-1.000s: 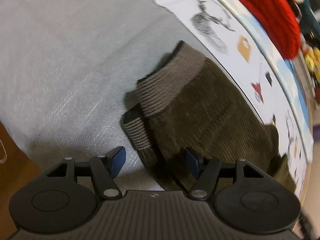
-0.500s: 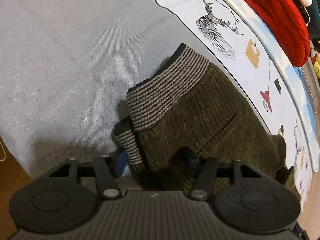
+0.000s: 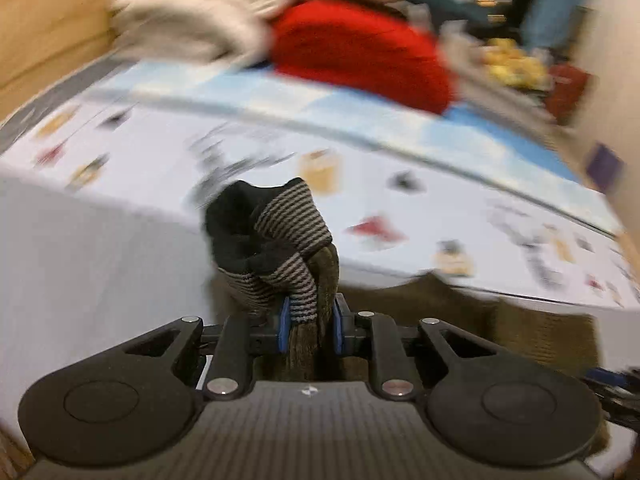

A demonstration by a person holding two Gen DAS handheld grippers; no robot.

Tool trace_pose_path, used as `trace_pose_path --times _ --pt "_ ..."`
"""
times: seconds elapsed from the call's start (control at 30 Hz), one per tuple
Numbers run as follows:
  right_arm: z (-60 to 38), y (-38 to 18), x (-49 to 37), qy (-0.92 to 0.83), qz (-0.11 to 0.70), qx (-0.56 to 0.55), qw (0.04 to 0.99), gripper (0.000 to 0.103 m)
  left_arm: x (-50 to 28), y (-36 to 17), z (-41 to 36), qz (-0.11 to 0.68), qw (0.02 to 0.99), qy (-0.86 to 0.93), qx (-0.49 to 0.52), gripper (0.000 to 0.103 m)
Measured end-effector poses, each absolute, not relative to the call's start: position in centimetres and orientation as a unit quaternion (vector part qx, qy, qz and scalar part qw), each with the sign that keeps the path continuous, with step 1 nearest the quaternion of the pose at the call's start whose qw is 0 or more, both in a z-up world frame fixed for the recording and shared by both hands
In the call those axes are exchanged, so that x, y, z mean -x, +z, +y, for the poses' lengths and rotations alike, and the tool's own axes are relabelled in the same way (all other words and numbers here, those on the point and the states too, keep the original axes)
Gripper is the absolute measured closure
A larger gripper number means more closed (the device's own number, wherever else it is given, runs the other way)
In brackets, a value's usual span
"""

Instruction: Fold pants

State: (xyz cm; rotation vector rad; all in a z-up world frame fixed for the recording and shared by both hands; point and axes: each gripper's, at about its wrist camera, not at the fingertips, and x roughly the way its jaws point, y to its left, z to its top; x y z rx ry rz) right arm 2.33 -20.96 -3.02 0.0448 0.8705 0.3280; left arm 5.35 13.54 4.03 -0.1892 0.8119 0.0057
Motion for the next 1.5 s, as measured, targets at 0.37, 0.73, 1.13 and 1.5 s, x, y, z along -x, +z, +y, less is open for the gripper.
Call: trace_pose_path --times 0.37,0.73,1.13,1.5 --pt "-31.0 -2.0 -1.0 0.001 0.379 -0.123 0.917 0.061 -3.5 4.4 -9.7 0.389 0.868 -0.306 -0.023 0.080" --pt "-34.8 -5.1 -1.2 -0.014 0.425 -0.260 0.867 0.043 -7.8 1.7 -7.8 0.459 0.869 -0.188 0.002 0.043" --pt "-28.3 -9.3 -5.9 0.052 0.502 -0.257 0.824 0.021 -8.5 1.3 -1.3 0.472 0.873 -0.125 0.015 0.043" --pt "-25.0 -7.7 -5.8 0.087 0.455 -0.167 0.870 0.066 -7.8 3.0 2.7 0.464 0.879 -0.096 0.041 0.043"
